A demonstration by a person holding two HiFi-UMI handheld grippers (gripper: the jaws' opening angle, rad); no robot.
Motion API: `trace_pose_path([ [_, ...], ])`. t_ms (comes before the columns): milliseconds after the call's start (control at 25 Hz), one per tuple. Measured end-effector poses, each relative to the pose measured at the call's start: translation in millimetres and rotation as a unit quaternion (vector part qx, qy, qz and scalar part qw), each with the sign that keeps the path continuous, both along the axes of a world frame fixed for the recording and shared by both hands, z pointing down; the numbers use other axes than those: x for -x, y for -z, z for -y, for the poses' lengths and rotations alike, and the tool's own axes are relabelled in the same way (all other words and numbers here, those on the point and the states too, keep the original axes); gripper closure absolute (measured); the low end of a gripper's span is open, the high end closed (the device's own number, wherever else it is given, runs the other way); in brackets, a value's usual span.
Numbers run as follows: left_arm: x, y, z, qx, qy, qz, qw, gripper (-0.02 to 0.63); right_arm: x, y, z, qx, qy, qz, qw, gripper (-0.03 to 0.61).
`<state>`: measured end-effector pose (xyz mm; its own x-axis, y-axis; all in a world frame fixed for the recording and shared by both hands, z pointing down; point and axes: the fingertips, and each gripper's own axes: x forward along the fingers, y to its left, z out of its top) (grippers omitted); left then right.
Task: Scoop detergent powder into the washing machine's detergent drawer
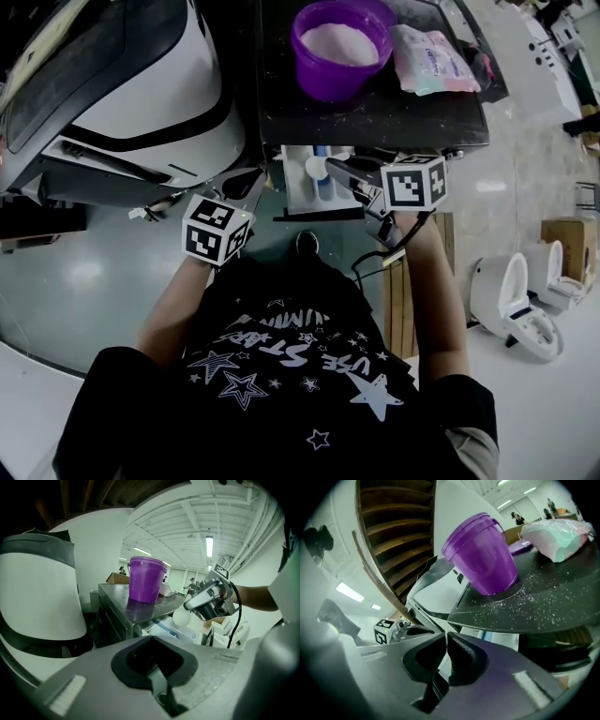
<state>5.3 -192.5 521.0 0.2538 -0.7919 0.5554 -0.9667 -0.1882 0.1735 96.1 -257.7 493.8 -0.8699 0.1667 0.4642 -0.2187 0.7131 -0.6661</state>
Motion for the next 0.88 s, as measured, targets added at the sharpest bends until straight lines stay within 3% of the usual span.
trace_pose_path([
  [200,2.1,-4.9,-3.7,0.004,0.024,-0.001,0.9997,0.614,8.5,-12.7,-10.2,-0.083,0.053,-0.023,0.995,0.543],
  [360,2.5,-7.7,-7.8,0.007,0.035,-0.002,0.9994,0.614,13.5,-18.0,-19.8,-0.149,0.091,-0.03,0.984,0.543],
  [640,5.8,-9.6,-17.0,0.01,0.039,0.001,0.9992,0.614,16.6,-25.8,-35.5,-0.266,0.142,-0.047,0.952,0.543],
  [880,6.2,-10.4,-18.8,0.012,0.031,0.003,0.9994,0.614,14.5,-32.4,-48.8,-0.339,0.183,-0.048,0.922,0.543],
])
